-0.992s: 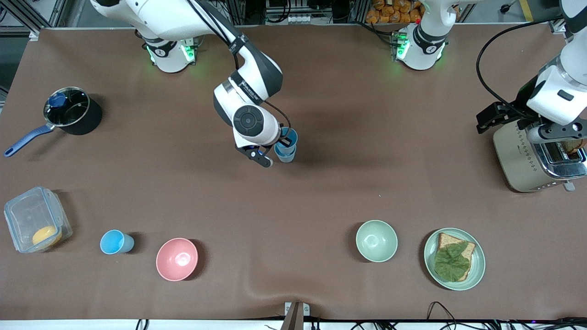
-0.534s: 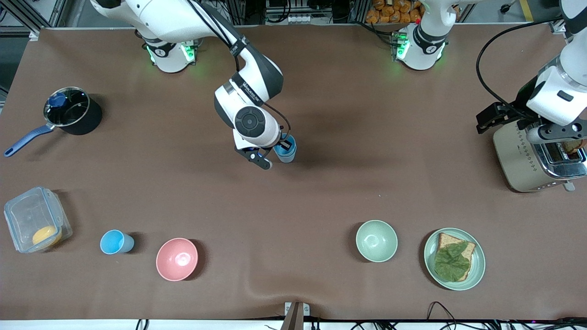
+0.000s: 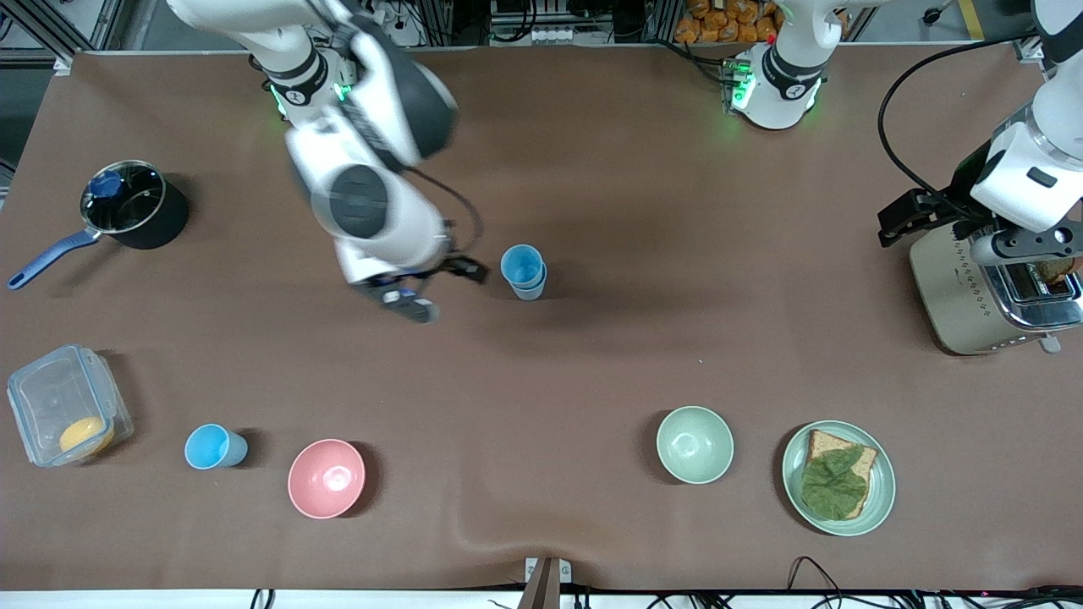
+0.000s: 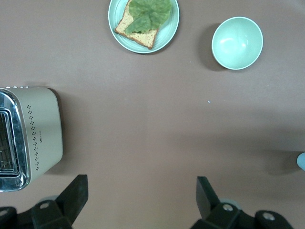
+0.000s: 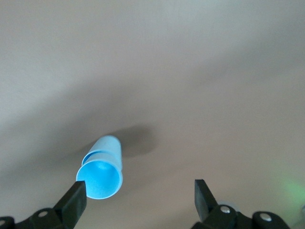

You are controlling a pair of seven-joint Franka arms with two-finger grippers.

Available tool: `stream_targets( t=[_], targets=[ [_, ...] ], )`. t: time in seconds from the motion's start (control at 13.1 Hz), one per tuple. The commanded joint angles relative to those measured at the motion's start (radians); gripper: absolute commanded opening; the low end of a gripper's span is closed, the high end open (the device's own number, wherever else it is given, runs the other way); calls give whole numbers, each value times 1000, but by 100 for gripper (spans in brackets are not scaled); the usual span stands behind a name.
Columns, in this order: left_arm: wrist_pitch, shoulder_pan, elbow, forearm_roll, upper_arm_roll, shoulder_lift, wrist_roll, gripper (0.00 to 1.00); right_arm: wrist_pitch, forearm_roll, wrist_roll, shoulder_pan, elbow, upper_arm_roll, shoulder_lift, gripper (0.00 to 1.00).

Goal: Stack blue cups with both arms

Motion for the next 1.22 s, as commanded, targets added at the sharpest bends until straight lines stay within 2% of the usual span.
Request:
stream_targets(
  t=[0.0,0.38,0.61,0.76,0.99,1.14],
  targets=[
    [-10,6,-5,-22,4,-18,1,100,-35,-18,-205,-152,-26,17,-91,100],
    [-13,6,-4,-24,-4,-24,-74,100,-97,-98,-565,-357,-81,15,-258,100],
    [-22,4,-2,-10,-4,-24,-33,100,-148,-193,-731,-360,-81,-3,-321,100],
    [-25,6,-1,-10,-4,-24,-31,100,-187,-216,-825,-368,-77,-8,-350,100],
    [-68,4,62,-9,-1,-17,-33,100,-215,-227,-932,-369,-70,-64,-377,100],
    [-70,1,67,-9,-1,-14,-33,100,-209,-214,-946,-377,-67,-89,-389,100]
  ],
)
